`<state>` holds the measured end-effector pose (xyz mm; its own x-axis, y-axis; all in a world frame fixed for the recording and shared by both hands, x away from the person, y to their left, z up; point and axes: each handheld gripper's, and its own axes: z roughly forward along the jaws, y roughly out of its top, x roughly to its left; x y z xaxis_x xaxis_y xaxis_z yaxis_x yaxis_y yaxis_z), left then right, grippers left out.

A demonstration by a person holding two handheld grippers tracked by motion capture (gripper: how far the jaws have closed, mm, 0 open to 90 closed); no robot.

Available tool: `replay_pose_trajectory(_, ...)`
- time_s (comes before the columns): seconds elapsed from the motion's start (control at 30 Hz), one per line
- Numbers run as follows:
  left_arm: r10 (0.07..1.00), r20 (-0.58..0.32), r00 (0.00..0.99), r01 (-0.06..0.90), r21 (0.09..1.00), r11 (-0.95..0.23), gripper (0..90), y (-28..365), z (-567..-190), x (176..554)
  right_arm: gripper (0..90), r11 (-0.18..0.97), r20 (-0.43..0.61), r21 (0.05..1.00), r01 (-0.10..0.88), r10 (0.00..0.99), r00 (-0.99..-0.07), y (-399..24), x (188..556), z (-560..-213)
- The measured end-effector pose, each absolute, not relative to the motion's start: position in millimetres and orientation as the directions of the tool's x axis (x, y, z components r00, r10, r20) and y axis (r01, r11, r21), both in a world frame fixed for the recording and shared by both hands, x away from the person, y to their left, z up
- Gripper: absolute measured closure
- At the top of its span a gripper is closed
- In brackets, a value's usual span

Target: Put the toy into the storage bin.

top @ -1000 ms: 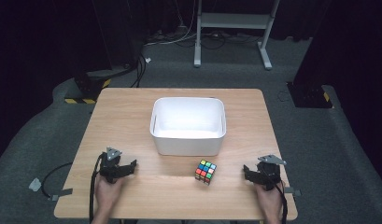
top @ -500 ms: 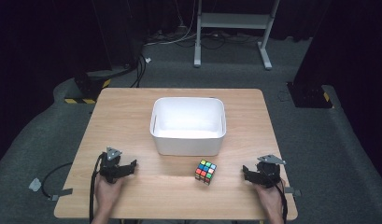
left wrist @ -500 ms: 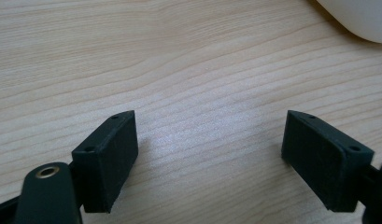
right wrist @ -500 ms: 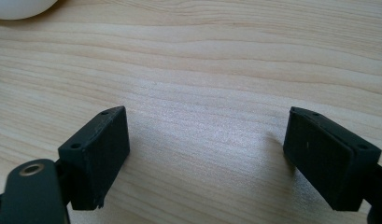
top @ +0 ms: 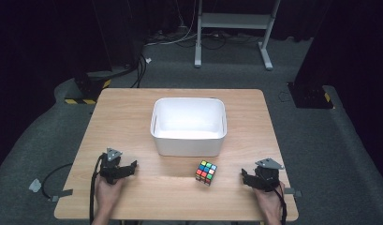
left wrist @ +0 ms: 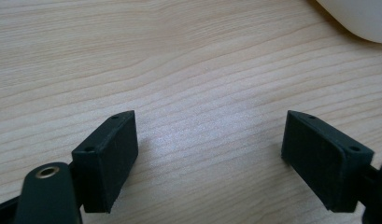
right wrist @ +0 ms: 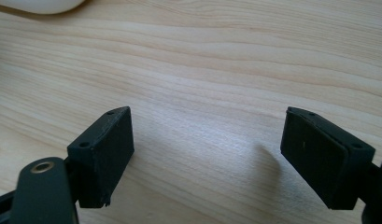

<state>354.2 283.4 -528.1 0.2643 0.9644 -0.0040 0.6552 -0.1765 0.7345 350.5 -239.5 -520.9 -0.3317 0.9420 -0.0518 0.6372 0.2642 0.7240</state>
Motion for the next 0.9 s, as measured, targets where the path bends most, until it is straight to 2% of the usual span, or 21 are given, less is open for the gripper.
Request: replay_pose_trajectory(0.9,0.964,-0.004,0.265,0.655,0.735,-0.177,18.5,283,-528,354,16.7,0.258,-0.011,0.753,0.605,0.925,-0.38,-232,328,-517)
